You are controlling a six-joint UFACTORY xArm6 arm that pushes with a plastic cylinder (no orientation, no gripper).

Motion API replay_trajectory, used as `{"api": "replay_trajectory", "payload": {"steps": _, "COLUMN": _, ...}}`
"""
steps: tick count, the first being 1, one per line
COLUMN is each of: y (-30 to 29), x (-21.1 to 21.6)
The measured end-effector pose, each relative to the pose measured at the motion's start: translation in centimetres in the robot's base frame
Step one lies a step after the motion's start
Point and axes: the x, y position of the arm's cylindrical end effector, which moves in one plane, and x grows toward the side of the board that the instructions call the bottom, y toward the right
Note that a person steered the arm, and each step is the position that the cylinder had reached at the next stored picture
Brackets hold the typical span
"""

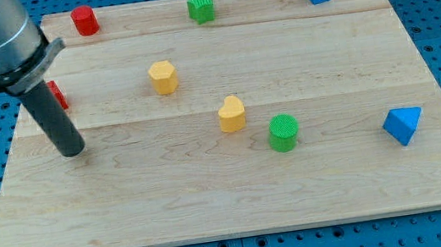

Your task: Push the hexagon at the right center of the board

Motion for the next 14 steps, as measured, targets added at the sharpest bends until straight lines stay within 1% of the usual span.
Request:
{"api": "replay_trajectory", "payload": {"steps": 2, "y": 10.5, "x": 0.0}}
{"api": "replay_trajectory", "payload": {"steps": 3, "y": 7.6, "x": -1.4}}
{"api": "replay_trajectory", "payload": {"steps": 4, "y": 5.8, "x": -8.4}}
{"api": "replay_trajectory", "payload": {"steps": 5, "y": 8.8, "x": -11.5}}
{"api": "replay_trajectory", "payload": {"steps": 6, "y": 15.5, "x": -8.4}}
{"api": "replay_trajectory", "payload": {"steps": 8, "y": 31.9, "x": -8.4}}
{"api": "replay_trajectory", "payload": {"steps": 9, "y": 33.0, "x": -8.3}}
{"api": "replay_trajectory", "payload": {"steps": 10, "y": 30.4, "x": -8.4}}
{"api": "replay_trajectory", "payload": {"steps": 11, "y": 27.8, "x": -9.7}}
{"api": "replay_trajectory", "payload": {"steps": 12, "y": 31.3, "x": -12.2}}
{"api": "replay_trajectory", "payload": {"steps": 13, "y": 39.4, "x": -10.0}}
{"api": "replay_trajectory", "payload": {"steps": 14, "y": 40.1, "x": -7.5}}
